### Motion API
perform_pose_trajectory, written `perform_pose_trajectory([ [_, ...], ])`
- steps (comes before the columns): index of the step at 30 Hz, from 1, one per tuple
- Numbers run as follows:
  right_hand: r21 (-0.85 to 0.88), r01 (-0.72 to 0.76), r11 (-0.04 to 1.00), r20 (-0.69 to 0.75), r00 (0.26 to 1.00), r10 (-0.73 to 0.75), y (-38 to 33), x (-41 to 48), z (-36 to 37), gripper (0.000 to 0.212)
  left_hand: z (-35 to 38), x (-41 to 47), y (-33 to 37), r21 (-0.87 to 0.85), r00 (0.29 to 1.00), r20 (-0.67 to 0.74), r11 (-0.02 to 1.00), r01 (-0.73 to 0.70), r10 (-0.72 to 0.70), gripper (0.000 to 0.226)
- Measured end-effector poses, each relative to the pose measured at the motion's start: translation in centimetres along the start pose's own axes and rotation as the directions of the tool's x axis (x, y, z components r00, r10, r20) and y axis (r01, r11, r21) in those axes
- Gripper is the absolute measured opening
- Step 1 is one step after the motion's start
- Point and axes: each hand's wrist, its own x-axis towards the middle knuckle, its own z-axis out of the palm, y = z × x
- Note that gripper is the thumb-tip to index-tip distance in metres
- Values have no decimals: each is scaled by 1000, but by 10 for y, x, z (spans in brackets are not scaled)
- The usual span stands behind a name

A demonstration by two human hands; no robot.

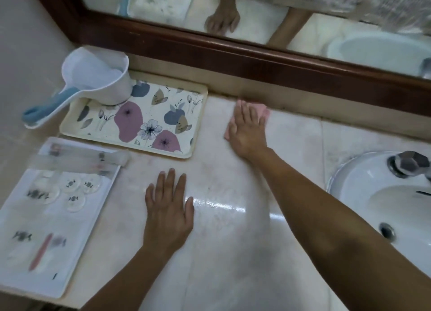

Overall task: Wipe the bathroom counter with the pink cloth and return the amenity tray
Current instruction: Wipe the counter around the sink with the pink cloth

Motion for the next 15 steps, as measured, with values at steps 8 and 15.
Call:
perform_pose_trajectory([
  [8,-55,263,963,77,963,-258,-42,24,4,65,0,2,-3,-17,1000,-18,1000,13,-13,59],
  [15,-63,95,994,-17,995,-96,65,-58,-5,66,-1,0,-3,1,999,-39,1000,-3,3,58],
])
